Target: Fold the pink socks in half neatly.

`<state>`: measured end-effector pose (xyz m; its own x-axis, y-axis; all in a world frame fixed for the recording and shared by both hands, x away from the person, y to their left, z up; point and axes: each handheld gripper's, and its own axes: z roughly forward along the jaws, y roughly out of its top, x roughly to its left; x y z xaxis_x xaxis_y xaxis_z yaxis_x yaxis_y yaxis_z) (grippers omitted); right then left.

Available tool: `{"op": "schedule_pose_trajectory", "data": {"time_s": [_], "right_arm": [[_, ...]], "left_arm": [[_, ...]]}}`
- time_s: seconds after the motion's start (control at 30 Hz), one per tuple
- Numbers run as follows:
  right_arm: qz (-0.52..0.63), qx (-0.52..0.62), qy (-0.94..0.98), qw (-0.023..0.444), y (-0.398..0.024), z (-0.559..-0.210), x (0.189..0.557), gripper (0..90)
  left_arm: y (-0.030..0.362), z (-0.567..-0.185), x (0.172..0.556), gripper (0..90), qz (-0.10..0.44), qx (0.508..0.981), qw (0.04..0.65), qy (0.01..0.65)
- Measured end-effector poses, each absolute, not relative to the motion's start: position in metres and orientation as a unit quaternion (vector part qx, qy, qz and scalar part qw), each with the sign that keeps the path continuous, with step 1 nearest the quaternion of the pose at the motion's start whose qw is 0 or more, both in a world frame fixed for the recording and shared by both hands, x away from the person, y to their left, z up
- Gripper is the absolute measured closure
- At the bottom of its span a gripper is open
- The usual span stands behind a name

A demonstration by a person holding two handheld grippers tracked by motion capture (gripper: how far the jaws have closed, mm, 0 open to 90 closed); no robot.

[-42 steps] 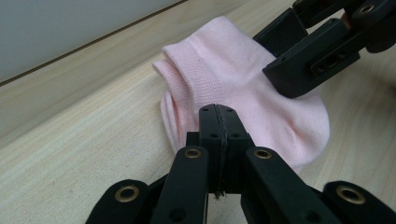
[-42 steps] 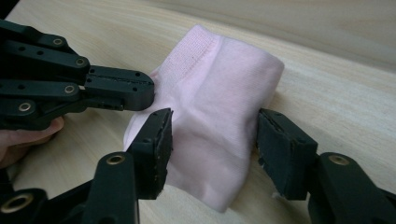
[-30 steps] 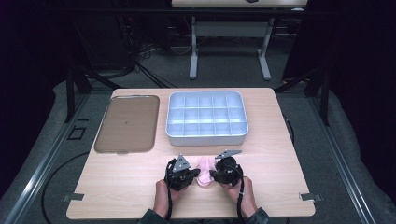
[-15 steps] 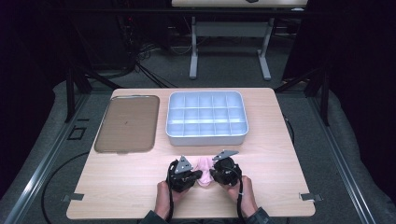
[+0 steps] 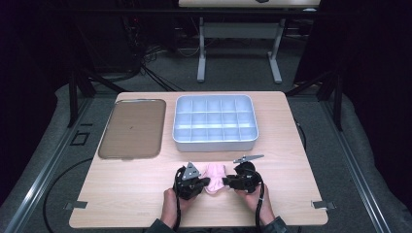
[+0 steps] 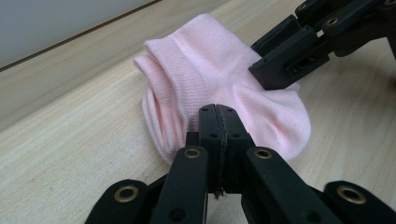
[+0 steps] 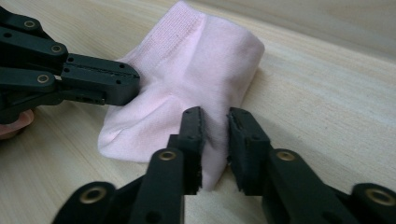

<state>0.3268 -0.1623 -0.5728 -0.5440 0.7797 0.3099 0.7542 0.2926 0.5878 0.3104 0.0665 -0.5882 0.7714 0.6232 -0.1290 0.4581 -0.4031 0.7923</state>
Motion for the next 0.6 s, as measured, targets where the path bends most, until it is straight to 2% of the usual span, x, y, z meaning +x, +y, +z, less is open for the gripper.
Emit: {"op": "schedule_pose_trajectory", "data": {"time_s": [0.07, 0.17, 0.53, 0.6], "right_arm": [[0.358, 0.475, 0.804, 0.013, -0.164, -0.573, 0.327, 81.5], [0.36, 0.472, 0.804, 0.023, -0.163, -0.569, 0.324, 83.6], [0.29, 0.417, 0.852, 0.127, -0.135, -0.545, 0.313, 83.7], [0.286, 0.409, 0.856, 0.133, -0.132, -0.543, 0.312, 83.8]], "left_arm": [[0.066, -0.588, 0.31, 89.7, 0.094, 0.832, 0.439, 0.325], [0.067, -0.588, 0.311, 89.7, 0.091, 0.832, 0.439, 0.326], [0.066, -0.588, 0.311, 89.6, 0.092, 0.83, 0.44, 0.329], [0.067, -0.588, 0.311, 89.6, 0.093, 0.83, 0.44, 0.329]]}}
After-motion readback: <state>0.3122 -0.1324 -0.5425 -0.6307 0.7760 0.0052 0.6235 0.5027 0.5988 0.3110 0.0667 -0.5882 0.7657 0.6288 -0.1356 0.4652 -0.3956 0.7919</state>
